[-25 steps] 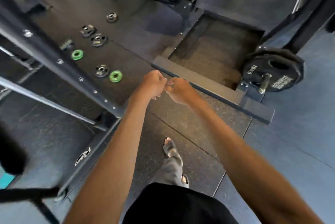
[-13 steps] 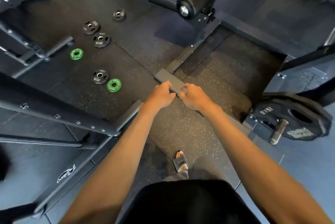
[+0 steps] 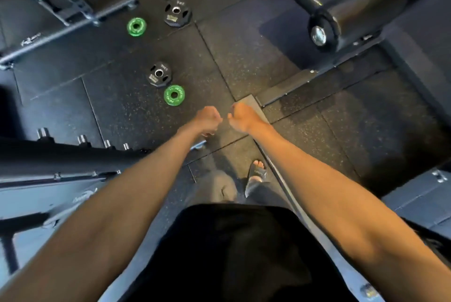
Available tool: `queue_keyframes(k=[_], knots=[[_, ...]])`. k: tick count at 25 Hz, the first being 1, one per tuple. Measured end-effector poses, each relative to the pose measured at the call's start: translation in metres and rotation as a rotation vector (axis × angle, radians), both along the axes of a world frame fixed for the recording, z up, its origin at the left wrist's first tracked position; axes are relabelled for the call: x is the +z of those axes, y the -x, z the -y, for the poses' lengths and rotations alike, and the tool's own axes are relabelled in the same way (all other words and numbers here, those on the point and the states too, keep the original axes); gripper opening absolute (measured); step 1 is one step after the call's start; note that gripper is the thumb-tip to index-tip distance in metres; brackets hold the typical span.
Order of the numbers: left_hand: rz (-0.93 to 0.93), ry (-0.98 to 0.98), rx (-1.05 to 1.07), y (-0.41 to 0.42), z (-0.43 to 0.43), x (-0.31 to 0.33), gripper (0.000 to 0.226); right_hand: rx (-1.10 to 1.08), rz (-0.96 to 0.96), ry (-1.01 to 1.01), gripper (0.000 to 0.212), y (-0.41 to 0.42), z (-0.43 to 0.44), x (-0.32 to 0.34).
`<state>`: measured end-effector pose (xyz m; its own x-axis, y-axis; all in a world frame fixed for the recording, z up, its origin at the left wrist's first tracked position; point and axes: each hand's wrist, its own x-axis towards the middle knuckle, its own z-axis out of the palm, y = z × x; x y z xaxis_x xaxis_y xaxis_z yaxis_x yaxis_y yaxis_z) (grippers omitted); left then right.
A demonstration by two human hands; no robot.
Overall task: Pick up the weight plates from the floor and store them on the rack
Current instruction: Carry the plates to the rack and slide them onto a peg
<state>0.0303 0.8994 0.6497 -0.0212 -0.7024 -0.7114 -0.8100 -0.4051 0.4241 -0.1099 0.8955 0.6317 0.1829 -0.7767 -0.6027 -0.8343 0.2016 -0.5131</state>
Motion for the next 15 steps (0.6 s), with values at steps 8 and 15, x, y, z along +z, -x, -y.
queue_keyframes(k=[8,15], knots=[[0.023,-0.184,0.201,-0.059,0.166,-0.070,0.014,0.348,-0.161,-0.193,0.032,-0.018,0.192,-0.077],[-0.055,-0.208,0.193,-0.119,0.411,-0.096,0.021,0.417,-0.133,-0.156,0.023,-0.091,0.441,-0.099]])
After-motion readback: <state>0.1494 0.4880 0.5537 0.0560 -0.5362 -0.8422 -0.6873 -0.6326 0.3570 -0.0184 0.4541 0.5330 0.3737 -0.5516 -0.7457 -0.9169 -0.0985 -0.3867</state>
